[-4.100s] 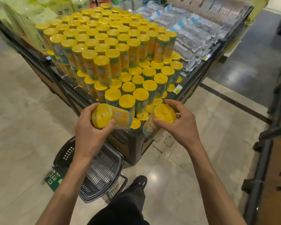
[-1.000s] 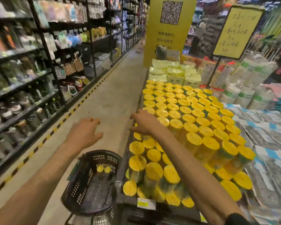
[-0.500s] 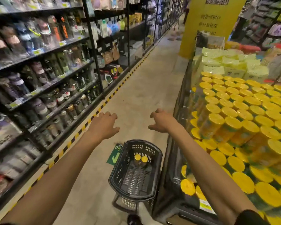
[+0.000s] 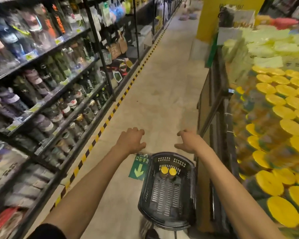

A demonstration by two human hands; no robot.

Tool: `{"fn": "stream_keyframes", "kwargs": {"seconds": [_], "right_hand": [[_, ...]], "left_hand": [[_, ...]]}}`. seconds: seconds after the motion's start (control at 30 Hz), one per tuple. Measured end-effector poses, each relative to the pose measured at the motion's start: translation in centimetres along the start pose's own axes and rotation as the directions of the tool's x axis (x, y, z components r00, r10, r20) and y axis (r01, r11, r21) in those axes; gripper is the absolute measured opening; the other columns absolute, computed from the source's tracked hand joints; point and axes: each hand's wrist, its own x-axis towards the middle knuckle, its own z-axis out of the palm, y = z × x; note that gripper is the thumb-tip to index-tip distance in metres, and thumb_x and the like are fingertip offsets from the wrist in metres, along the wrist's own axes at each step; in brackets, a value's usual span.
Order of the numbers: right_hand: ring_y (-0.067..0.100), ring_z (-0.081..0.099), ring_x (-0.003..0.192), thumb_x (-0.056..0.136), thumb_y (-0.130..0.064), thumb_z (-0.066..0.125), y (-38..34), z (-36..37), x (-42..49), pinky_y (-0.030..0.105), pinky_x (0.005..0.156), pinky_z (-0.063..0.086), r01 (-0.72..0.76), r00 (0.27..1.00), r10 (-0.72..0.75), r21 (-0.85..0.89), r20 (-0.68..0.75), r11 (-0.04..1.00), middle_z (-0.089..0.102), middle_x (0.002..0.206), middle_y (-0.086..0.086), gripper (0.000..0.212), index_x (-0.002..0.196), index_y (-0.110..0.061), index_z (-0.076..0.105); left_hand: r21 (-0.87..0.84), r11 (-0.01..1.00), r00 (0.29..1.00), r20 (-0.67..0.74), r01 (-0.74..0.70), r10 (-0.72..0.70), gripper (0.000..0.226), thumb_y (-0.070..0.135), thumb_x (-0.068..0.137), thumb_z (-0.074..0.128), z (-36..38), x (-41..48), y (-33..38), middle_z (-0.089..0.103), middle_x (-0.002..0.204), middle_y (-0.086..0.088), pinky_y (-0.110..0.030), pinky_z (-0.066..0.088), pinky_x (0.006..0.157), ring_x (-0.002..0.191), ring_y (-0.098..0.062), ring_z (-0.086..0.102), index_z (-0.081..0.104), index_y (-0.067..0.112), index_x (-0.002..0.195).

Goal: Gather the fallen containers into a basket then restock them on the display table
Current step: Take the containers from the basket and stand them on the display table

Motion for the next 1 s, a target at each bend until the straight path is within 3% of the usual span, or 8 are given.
{"fn": "stream_keyframes", "kwargs": {"seconds": [0.27,0.63,0.8,1.0], "right_hand": [[0.032,0.045,0.129,0.09,-0.047,0.061,0.9,2.3,3.1,0.045,0.102,0.041,-0.185,0.982,0.183,0.057,0.039,0.981,0.047,0.142,0.012,0.061,0.142,-0.016,0.046],[0.032,0.049,0.118,0.092,-0.041,0.058,0.5,6.8,7.0,0.043,0.095,0.046,-0.486,0.874,0.479,0.205,0.086,0.849,0.054,0.126,0.011,0.045,0.127,-0.013,0.055],[0.034,0.05,0.117,0.094,-0.039,0.056,0.6,11.3,9.5,0.044,0.092,0.046,-0.536,0.843,0.53,0.241,0.094,0.809,0.054,0.126,0.013,0.044,0.129,-0.012,0.053],[0.036,0.047,0.122,0.094,-0.039,0.058,3.5,20.7,13.7,0.046,0.095,0.045,-0.559,0.829,0.535,0.243,0.164,0.793,0.049,0.132,0.017,0.049,0.132,-0.009,0.049]], "left_hand": [[-0.055,0.978,0.976,0.08,-0.201,0.205,0.051,0.044,0.092,0.054,2.9,9.3,-1.6,0.054,0.134,-0.009,-0.041,0.046,0.093,0.12,-0.029,0.052,0.049,0.019,0.136],[-0.138,0.854,0.821,0.236,-0.502,0.52,0.055,0.044,0.091,0.053,7.4,19.6,-2.2,0.056,0.127,-0.014,-0.042,0.047,0.091,0.118,-0.033,0.051,0.046,0.016,0.138],[-0.172,0.822,0.787,0.235,-0.544,0.57,0.047,0.04,0.093,0.053,11.5,22.8,-1.9,0.056,0.122,-0.016,-0.043,0.048,0.086,0.114,-0.036,0.052,0.049,0.013,0.132],[-0.209,0.807,0.709,0.391,-0.553,0.587,0.046,0.041,0.089,0.06,22.2,26.3,0.1,0.058,0.113,-0.02,-0.042,0.05,0.08,0.105,-0.039,0.057,0.051,0.01,0.122]]}}
